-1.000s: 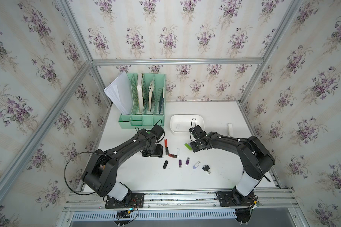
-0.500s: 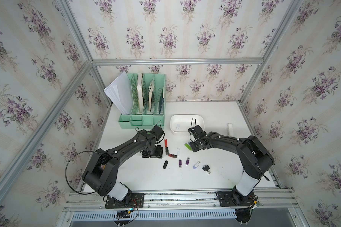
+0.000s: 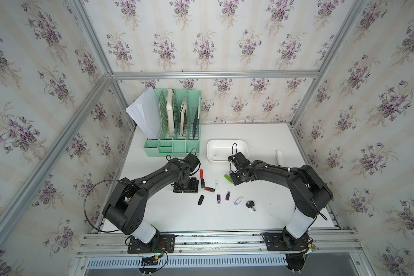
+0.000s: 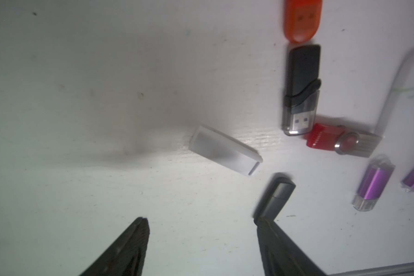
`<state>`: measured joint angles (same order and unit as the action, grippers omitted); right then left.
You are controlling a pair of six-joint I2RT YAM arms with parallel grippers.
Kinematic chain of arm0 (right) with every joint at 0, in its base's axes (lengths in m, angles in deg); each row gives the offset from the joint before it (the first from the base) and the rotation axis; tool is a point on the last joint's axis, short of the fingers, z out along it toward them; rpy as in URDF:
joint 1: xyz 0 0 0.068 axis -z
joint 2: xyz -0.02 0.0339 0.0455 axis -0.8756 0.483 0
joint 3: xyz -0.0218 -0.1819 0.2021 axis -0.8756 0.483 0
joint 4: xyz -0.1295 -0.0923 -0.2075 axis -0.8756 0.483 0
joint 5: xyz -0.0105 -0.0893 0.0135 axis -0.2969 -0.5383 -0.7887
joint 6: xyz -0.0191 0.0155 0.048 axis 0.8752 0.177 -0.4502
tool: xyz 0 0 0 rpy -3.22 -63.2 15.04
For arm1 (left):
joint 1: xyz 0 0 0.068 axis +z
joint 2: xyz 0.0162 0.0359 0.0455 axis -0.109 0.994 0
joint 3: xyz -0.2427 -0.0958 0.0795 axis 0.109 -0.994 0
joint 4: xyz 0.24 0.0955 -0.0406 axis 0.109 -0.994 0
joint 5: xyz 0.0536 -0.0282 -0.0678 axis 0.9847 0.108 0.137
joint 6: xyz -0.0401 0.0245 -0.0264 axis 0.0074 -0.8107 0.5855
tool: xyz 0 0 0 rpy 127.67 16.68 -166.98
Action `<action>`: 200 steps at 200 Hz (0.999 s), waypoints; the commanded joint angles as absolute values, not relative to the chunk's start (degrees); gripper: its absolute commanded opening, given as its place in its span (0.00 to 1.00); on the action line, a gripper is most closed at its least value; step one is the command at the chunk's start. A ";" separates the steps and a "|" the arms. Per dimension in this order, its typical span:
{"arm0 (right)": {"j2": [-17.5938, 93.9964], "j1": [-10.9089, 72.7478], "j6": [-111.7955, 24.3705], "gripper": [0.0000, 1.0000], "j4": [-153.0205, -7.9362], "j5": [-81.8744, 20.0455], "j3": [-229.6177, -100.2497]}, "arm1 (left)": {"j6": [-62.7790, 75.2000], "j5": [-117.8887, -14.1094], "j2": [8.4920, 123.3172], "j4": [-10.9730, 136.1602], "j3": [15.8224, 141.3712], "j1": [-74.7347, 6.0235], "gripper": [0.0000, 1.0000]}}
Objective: Put the usb flash drive into the storage box
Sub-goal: Place the USB flash in the storage box.
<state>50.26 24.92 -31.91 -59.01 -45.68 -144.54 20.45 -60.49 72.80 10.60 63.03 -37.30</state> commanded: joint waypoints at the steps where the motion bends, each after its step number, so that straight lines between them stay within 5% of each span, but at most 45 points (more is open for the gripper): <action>1: 48.95 24.91 -31.78 0.20 -56.95 -45.90 -144.14 | 20.66 -61.06 73.26 10.69 62.97 -37.28 0.77; 128: 37.60 24.40 -35.71 0.17 -49.87 -43.67 -140.82 | 20.85 -62.07 75.54 11.67 63.75 -37.22 0.77; 200: 36.74 24.45 -33.40 0.16 -43.87 -48.09 -152.20 | 23.25 -61.59 79.22 13.54 64.77 -37.28 0.77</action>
<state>34.98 24.33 -35.10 -46.10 -45.04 -148.23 21.74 -61.96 78.53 12.63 64.34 -37.30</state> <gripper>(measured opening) 0.190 0.774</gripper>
